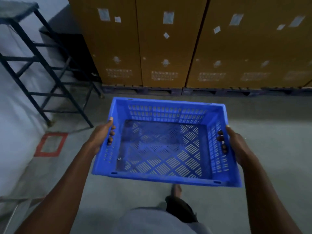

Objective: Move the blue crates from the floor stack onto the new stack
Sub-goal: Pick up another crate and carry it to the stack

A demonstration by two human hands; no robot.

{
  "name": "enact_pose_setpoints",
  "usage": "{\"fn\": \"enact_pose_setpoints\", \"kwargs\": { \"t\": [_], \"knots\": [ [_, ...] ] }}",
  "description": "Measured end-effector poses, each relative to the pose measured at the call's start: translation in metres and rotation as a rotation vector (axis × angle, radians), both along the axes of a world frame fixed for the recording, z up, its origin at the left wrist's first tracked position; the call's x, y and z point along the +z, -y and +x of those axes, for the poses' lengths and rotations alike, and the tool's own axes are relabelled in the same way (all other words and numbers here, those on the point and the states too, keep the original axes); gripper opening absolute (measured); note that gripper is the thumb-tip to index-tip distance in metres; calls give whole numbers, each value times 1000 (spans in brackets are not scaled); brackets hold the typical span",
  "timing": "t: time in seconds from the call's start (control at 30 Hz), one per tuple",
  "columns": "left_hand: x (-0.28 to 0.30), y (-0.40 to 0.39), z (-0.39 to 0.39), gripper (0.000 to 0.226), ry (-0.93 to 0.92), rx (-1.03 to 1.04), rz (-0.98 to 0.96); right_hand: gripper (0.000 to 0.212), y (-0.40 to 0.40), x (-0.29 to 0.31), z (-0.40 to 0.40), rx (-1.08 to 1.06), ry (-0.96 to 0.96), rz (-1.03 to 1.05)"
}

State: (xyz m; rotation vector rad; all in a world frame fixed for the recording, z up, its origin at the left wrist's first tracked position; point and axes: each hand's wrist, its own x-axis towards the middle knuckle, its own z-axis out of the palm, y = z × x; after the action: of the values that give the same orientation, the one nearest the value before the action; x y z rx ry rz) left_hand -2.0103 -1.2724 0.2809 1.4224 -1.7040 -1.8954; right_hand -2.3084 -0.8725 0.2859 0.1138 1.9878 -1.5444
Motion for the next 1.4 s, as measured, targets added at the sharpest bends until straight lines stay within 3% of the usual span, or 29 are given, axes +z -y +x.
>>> {"fn": "enact_pose_setpoints", "kwargs": {
  "t": [0.43, 0.63, 1.03, 1.2, 1.4],
  "knots": [
    [-93, 75, -209, 41, 214, 184, 110, 55, 149, -108, -250, 166, 105, 164],
    [-185, 139, -274, 35, 333, 147, 161, 57, 212, -201, -315, 162, 131, 231],
    [-492, 225, -351, 43, 475, 86, 177, 41, 278, -487, -362, 55, 290, 283],
    [-559, 235, -354, 44, 480, 84, 171, 41, 289, -555, -371, 55, 385, 273],
    [-592, 244, -358, 44, 466, 123, 204, 42, 302, -593, -376, 52, 401, 241]
  ]
}}
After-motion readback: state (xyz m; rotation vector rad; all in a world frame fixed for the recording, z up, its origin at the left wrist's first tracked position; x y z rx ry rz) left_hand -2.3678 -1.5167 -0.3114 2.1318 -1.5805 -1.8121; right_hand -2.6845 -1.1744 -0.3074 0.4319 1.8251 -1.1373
